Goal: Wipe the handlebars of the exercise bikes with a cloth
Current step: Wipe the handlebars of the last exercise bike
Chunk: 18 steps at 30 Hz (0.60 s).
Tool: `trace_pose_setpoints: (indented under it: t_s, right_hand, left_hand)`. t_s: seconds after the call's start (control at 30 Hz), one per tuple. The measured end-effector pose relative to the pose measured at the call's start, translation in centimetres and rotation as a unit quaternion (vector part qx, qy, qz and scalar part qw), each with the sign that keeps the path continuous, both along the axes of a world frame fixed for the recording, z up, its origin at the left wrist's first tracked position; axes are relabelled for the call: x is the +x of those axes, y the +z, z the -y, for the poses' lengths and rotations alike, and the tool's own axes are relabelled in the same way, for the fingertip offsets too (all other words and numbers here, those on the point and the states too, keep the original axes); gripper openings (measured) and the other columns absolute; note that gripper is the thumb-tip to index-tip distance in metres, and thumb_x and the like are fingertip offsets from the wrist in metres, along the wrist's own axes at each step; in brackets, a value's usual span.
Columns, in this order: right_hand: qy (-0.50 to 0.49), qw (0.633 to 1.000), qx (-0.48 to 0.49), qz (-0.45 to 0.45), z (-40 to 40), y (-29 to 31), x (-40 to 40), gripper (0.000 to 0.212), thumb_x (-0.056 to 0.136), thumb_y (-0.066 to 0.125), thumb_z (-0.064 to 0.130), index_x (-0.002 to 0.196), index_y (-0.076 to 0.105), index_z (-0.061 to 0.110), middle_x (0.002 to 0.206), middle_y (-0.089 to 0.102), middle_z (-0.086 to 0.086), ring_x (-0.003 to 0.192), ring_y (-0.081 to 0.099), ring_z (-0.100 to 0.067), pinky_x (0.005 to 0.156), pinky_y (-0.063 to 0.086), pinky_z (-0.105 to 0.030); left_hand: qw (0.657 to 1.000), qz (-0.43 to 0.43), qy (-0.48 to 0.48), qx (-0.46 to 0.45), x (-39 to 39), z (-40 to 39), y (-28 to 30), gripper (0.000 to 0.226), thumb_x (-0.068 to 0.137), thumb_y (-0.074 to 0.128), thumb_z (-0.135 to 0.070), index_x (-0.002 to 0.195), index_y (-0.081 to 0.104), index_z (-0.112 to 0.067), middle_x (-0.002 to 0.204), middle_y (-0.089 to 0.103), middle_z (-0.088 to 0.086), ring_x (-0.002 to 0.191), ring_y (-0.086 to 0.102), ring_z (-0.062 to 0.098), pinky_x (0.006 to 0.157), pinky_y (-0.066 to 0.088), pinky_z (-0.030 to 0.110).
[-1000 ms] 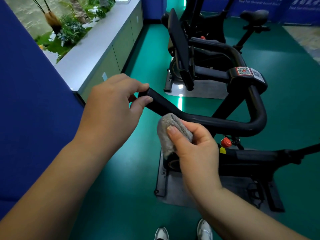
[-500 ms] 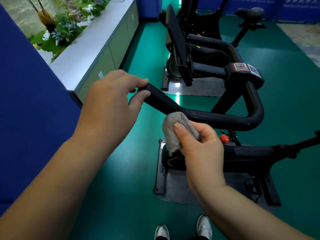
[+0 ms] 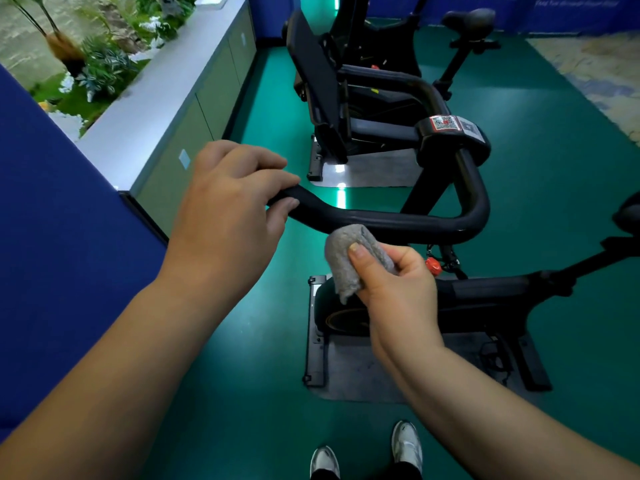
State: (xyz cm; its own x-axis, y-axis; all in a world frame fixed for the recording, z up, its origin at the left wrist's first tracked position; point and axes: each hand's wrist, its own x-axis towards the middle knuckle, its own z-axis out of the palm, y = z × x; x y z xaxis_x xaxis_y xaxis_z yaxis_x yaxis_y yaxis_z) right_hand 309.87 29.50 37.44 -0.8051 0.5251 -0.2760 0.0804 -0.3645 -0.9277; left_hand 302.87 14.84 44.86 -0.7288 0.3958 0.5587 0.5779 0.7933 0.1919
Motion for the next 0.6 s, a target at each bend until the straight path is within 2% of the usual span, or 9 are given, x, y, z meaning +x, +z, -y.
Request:
trace_pose_setpoints:
  t_s: [0.07,0.13,0.23,0.47,0.6]
  right_hand:
    - [0.0,1.0,0.012,-0.001,-0.6,-0.3,0.1,0.021,0.075,0.079,0.018,0.088,0.062,0.016,0.093,0.071,-0.012,0.092,0.069,-0.031,0.086,0.053,-0.054]
    - [0.006,1.0,0.014,-0.004,-0.3,-0.4,-0.2,0.021,0.074,0.079,0.017,0.085,0.061,0.015,0.092,0.07,-0.013,0.09,0.068,-0.032,0.084,0.054,-0.055]
    - [0.024,0.999,0.028,-0.001,0.2,-0.3,-0.5,0.021,0.075,0.079,0.017,0.082,0.059,0.015,0.087,0.069,-0.012,0.08,0.066,-0.024,0.082,0.055,-0.053]
    - [-0.017,0.999,0.047,-0.001,-4.6,-0.9,1.4,0.017,0.077,0.076,0.013,0.083,0.06,0.017,0.087,0.07,-0.007,0.087,0.069,-0.028,0.08,0.057,-0.044]
    - [-0.006,1.0,0.011,0.0,-4.2,-1.4,1.0,0.019,0.077,0.076,0.013,0.08,0.057,0.017,0.087,0.069,-0.01,0.084,0.068,-0.026,0.082,0.056,-0.05]
  left_hand:
    - [1.0,-0.003,-0.003,-0.006,0.2,-0.4,-0.2,0.022,0.083,0.072,-0.018,0.103,0.073,-0.012,0.106,0.065,0.003,0.107,0.047,0.032,0.092,0.032,0.025]
    - [1.0,-0.015,-0.017,-0.017,0.4,-0.9,-0.5,0.02,0.082,0.071,-0.019,0.101,0.074,-0.013,0.104,0.066,0.003,0.106,0.049,0.032,0.094,0.039,0.035]
    - [0.998,-0.026,-0.034,-0.041,0.6,-1.9,-1.0,0.019,0.082,0.065,-0.025,0.096,0.075,-0.016,0.099,0.068,0.001,0.102,0.055,0.031,0.106,0.031,0.053]
    - [0.997,-0.028,-0.022,-0.068,0.7,-3.0,-1.5,0.014,0.082,0.07,-0.025,0.093,0.075,-0.018,0.095,0.068,-0.002,0.099,0.056,0.029,0.114,0.018,0.052]
    - [0.997,-0.022,-0.004,-0.08,0.9,-3.4,-1.4,0.014,0.082,0.072,-0.025,0.094,0.075,-0.019,0.095,0.069,-0.001,0.101,0.056,0.029,0.114,0.017,0.052]
